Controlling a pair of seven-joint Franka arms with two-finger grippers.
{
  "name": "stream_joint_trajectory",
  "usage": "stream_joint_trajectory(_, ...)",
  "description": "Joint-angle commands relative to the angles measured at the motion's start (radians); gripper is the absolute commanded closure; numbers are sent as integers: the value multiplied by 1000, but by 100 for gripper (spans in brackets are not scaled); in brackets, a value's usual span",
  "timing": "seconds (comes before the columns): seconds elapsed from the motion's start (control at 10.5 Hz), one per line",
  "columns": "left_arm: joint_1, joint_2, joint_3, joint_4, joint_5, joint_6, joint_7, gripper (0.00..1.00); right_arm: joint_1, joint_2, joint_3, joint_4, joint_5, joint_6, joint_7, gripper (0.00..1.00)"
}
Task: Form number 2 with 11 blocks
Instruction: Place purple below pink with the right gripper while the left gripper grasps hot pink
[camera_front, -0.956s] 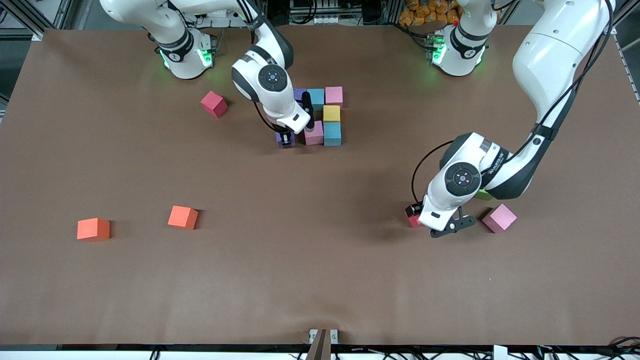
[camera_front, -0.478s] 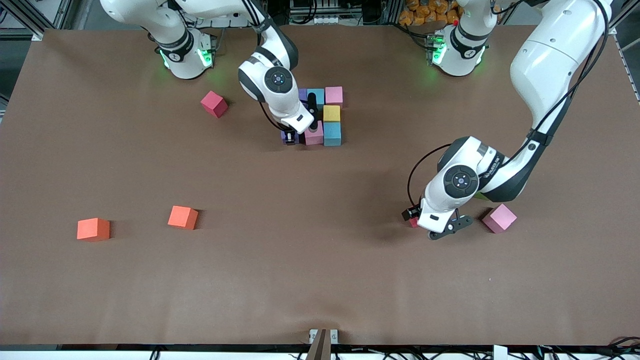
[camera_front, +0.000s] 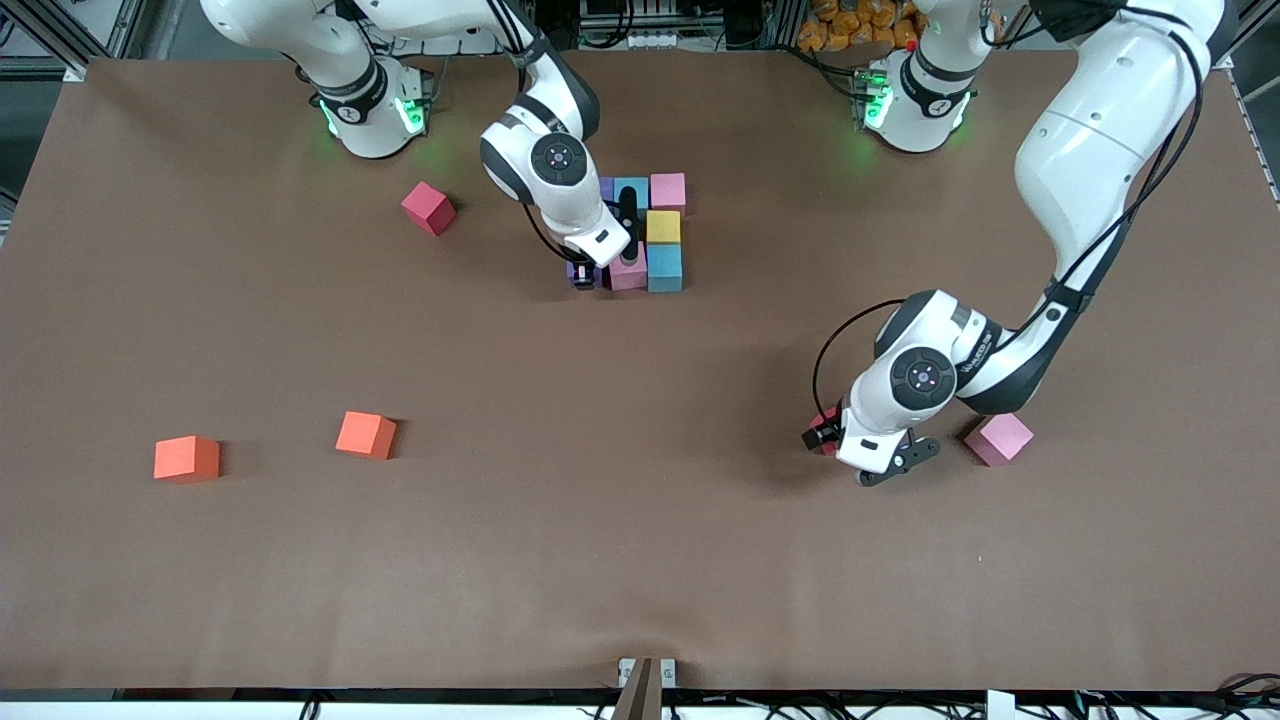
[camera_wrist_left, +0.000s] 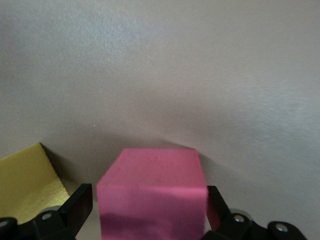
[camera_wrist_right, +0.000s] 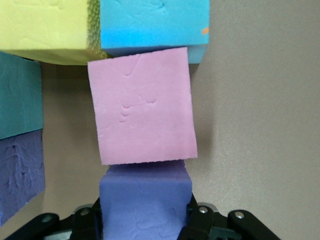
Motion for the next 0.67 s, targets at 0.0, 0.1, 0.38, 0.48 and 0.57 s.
stream_joint_trajectory(0.0, -12, 9, 17, 19, 9, 8, 2, 0, 17, 13, -5, 7, 42, 20, 7, 100)
stream_joint_trajectory(0.1, -13, 10, 17, 19, 11, 8, 5, 2, 17, 13, -5, 11, 48, 18, 7, 100)
stream_joint_trajectory(0.38, -15, 15, 17, 19, 14, 8, 8, 2, 17, 19, -5, 21, 61, 18, 8, 100)
stream_joint_trajectory(0.48, -16, 15, 18, 19, 16, 8, 8, 1, 16, 20, -5, 25, 62, 20, 8, 100)
stream_joint_trajectory(0.57, -16, 15, 18, 19, 17, 8, 8, 1, 17, 23, -5, 30, 79, 18, 10, 100)
